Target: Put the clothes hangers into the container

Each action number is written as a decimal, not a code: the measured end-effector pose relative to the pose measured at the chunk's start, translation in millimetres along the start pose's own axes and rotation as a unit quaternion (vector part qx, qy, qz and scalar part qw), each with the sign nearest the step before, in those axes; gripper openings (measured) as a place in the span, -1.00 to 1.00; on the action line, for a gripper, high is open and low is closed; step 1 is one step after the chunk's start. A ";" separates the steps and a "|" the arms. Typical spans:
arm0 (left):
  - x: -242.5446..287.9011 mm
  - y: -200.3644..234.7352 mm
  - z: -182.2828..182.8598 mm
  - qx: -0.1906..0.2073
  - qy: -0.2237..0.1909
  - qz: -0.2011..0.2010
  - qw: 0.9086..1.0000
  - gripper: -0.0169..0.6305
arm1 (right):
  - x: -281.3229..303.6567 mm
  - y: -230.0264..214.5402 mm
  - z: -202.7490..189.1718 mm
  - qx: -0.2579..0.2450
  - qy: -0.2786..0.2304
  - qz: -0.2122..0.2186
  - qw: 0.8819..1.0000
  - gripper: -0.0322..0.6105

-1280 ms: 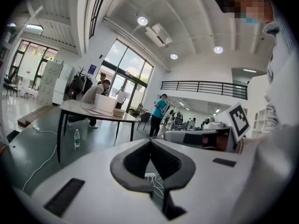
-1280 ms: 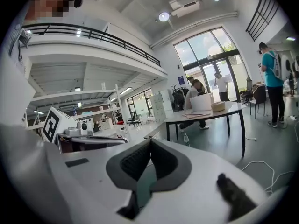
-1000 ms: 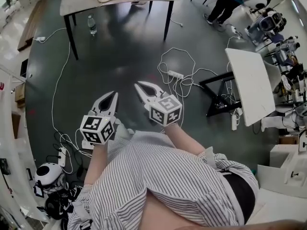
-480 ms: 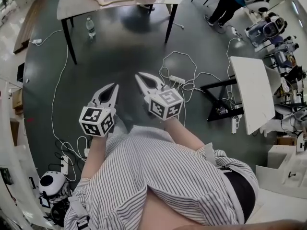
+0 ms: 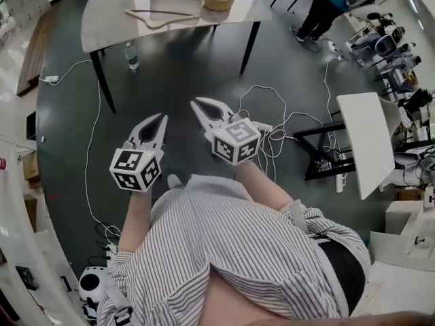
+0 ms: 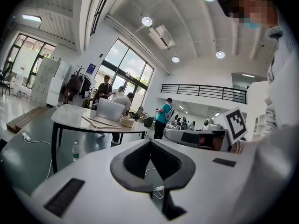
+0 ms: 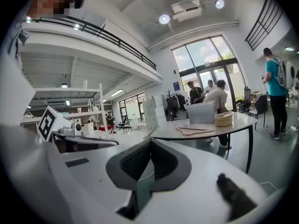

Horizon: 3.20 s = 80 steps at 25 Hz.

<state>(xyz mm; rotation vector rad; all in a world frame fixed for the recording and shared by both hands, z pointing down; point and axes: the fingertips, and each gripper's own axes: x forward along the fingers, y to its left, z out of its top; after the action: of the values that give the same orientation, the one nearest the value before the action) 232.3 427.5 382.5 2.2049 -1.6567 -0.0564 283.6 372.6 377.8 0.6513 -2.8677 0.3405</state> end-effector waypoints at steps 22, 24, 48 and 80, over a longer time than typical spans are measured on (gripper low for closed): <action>119.5 138.7 56.8 -0.003 0.031 -0.015 0.999 -0.91 | 168.5 -83.4 37.7 0.023 -0.010 0.003 1.000 -0.85; 139.5 153.7 65.7 -0.003 0.037 -0.017 0.999 -0.91 | 190.6 -96.9 46.4 0.024 -0.010 0.010 1.000 -0.85; 319.5 275.6 153.8 0.005 0.035 0.021 0.999 -0.91 | 353.9 -234.1 110.4 0.000 0.021 0.078 0.997 -0.85; 407.0 495.0 259.6 -0.005 0.008 -0.009 1.000 -0.91 | 589.4 -276.5 186.8 -0.039 0.020 0.025 0.999 -0.85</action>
<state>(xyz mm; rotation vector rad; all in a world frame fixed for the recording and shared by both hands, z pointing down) -164.7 -138.6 380.1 2.2081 -1.6242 -0.0524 -140.1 -155.8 381.6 0.5534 -2.8458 0.2439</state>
